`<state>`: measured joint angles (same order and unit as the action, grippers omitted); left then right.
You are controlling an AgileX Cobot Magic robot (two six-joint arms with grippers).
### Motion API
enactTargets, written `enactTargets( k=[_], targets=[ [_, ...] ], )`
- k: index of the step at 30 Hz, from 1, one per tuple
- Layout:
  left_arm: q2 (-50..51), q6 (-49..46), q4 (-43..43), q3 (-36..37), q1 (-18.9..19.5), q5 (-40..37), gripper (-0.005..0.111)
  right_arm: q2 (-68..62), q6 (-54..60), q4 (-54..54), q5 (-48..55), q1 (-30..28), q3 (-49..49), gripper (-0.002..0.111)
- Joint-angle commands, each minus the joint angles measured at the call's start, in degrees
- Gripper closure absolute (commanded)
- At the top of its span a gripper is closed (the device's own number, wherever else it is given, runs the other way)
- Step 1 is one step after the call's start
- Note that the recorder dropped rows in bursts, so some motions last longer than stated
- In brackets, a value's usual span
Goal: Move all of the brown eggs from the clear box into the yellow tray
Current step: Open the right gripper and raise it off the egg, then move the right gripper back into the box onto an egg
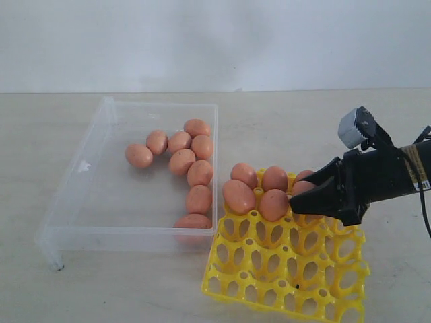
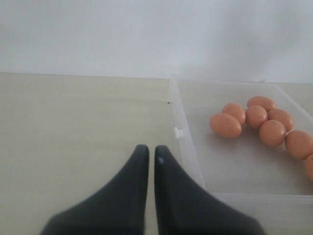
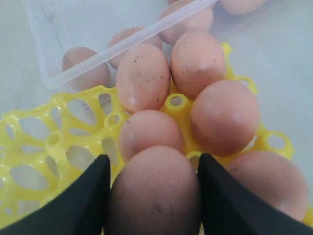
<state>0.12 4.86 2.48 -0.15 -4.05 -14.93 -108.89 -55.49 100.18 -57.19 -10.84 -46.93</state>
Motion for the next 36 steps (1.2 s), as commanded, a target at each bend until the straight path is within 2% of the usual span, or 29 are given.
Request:
enactTargets(
  k=[1, 6, 9, 21, 24, 27, 29, 32, 34, 35, 36],
  targets=[
    [-0.1, -0.1, -0.1, 0.1, 0.2, 0.4, 0.103, 0.1, 0.5, -0.2, -1.2, 0.1, 0.2, 0.095],
    [-0.1, -0.1, -0.1, 0.1, 0.2, 0.4, 0.103, 0.1, 0.5, -0.2, -1.2, 0.1, 0.2, 0.063],
    [-0.1, -0.1, -0.1, 0.1, 0.2, 0.4, 0.103, 0.1, 0.4, -1.5, -1.2, 0.1, 0.2, 0.055],
    [-0.1, -0.1, -0.1, 0.1, 0.2, 0.4, 0.103, 0.1, 0.4, -3.7, -1.2, 0.1, 0.2, 0.054],
    [-0.1, -0.1, -0.1, 0.1, 0.2, 0.4, 0.103, 0.3, 0.4, -8.5, -2.3, 0.1, 0.2, 0.054],
    [-0.1, -0.1, -0.1, 0.1, 0.2, 0.4, 0.103, 0.3, -0.2, -18.1, -11.1, 0.1, 0.2, 0.054],
    [-0.1, -0.1, -0.1, 0.1, 0.2, 0.4, 0.103, 0.3, -4.3, -27.5, -12.8, 0.8, 0.2, 0.058],
    [-0.1, -0.1, -0.1, 0.1, 0.2, 0.4, 0.103, 1.3, -21.3, -39.2, -12.8, 4.6, -0.2, 0.079],
    [-0.1, -0.1, -0.1, 0.1, 0.2, 0.4, 0.103, 1.3, -21.0, -38.7, -12.8, 8.1, -2.2, 0.101],
    [-0.1, -0.1, -0.1, 0.1, 0.2, 0.4, 0.103, 1.3, -19.5, -35.7, -12.8, 9.8, -3.5, 0.108],
    [-0.1, -0.1, -0.1, 0.1, 0.2, 0.4, 0.103, 1.3, -18.2, -31.7, -12.8, 12.0, -5.6, 0.108]
  ],
)
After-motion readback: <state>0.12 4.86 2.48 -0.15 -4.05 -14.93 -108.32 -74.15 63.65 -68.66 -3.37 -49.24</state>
